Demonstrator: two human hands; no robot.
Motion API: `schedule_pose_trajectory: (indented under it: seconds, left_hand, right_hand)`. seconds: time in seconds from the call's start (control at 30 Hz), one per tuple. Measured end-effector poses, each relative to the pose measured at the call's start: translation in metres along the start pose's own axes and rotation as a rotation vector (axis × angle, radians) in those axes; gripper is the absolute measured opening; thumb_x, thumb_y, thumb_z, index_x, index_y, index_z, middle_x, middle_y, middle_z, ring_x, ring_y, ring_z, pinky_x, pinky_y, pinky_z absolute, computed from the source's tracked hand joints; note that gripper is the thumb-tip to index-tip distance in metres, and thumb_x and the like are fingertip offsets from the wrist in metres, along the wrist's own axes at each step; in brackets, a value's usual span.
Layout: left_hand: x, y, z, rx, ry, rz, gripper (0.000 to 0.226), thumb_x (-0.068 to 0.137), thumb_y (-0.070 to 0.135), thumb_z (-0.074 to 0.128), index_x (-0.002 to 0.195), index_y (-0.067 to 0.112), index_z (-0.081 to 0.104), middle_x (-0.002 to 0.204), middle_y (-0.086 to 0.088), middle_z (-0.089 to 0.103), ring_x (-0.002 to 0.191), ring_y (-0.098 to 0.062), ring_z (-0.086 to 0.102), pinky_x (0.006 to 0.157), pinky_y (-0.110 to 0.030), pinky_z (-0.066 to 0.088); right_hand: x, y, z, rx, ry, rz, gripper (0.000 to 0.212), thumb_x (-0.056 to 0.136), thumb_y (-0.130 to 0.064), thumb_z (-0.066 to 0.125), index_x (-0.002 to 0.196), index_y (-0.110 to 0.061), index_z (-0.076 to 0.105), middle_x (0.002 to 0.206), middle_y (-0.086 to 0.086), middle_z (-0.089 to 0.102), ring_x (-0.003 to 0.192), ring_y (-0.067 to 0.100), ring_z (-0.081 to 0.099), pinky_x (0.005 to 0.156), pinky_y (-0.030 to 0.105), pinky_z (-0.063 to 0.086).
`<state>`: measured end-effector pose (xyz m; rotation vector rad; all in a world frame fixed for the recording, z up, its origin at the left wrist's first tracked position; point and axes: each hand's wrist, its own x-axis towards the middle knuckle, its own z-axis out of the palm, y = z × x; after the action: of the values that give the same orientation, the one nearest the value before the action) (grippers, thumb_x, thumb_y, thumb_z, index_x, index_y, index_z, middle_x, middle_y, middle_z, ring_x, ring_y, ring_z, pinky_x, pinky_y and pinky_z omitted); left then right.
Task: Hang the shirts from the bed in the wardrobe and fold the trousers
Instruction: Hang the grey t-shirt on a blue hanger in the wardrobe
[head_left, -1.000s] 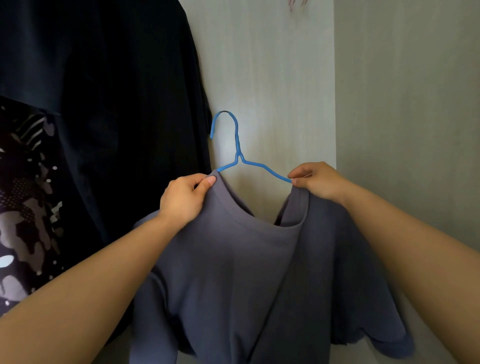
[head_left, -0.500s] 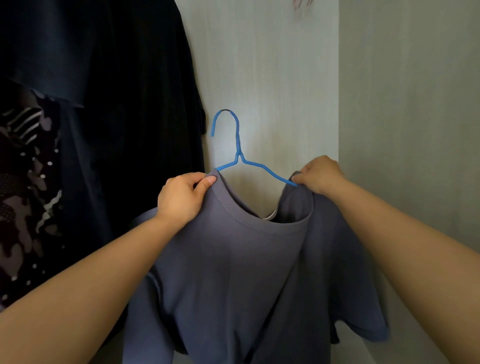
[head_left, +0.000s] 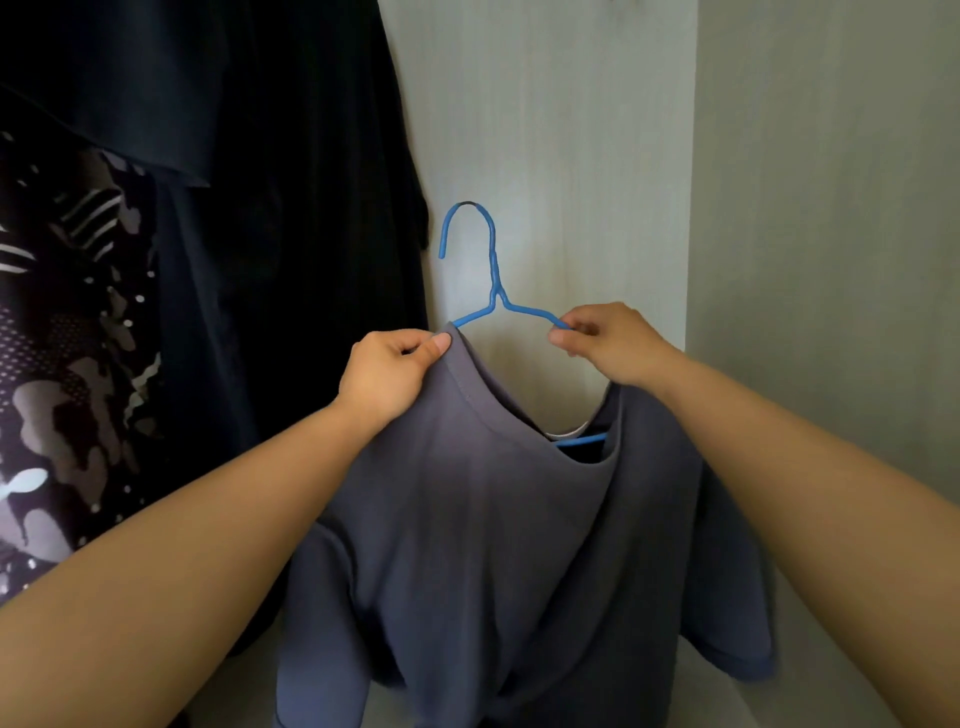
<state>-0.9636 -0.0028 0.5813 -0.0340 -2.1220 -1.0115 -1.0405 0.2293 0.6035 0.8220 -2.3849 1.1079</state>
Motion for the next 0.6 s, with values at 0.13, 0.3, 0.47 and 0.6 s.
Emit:
schedule_pose_trajectory:
  seconds: [0.13, 0.3, 0.47, 0.6]
  left_hand:
    - [0.001, 0.005, 0.002, -0.072, -0.005, 0.007, 0.029, 0.094, 0.035, 0.055, 0.069, 0.044, 0.067, 0.07, 0.031, 0.063, 0.074, 0.008, 0.059, 0.062, -0.003, 0.04]
    - [0.008, 0.006, -0.006, -0.046, 0.11, -0.033, 0.031, 0.096, 0.035, 0.051, 0.076, 0.023, 0.07, 0.066, 0.017, 0.06, 0.067, -0.001, 0.053, 0.058, -0.005, 0.036]
    - [0.014, -0.005, -0.037, 0.058, 0.428, -0.033, 0.029, 0.097, 0.039, 0.045, 0.092, 0.021, 0.068, 0.091, -0.003, 0.066, 0.089, -0.021, 0.059, 0.077, -0.026, 0.041]
    - [0.017, -0.007, -0.04, 0.175, 0.404, -0.05, 0.033, 0.098, 0.04, 0.044, 0.11, 0.02, 0.068, 0.112, -0.005, 0.065, 0.107, -0.027, 0.057, 0.085, -0.028, 0.041]
  right_hand:
    - [0.002, 0.004, -0.002, 0.045, 0.136, -0.067, 0.013, 0.092, -0.025, 0.056, 0.085, -0.021, 0.067, 0.066, -0.007, 0.058, 0.062, 0.004, 0.05, 0.058, 0.016, 0.037]
    - [0.005, -0.002, -0.015, 0.019, 0.172, -0.071, 0.016, 0.091, -0.025, 0.057, 0.078, -0.023, 0.067, 0.076, -0.007, 0.066, 0.078, 0.012, 0.055, 0.064, 0.018, 0.038]
    - [0.011, 0.009, -0.046, -0.03, 0.372, -0.068, 0.013, 0.085, -0.031, 0.066, 0.093, -0.023, 0.072, 0.108, -0.007, 0.058, 0.113, 0.018, 0.049, 0.095, 0.032, 0.04]
    - [0.012, 0.006, -0.042, -0.009, 0.368, -0.035, 0.017, 0.085, -0.033, 0.066, 0.096, -0.021, 0.073, 0.114, -0.006, 0.058, 0.114, 0.017, 0.048, 0.097, 0.034, 0.04]
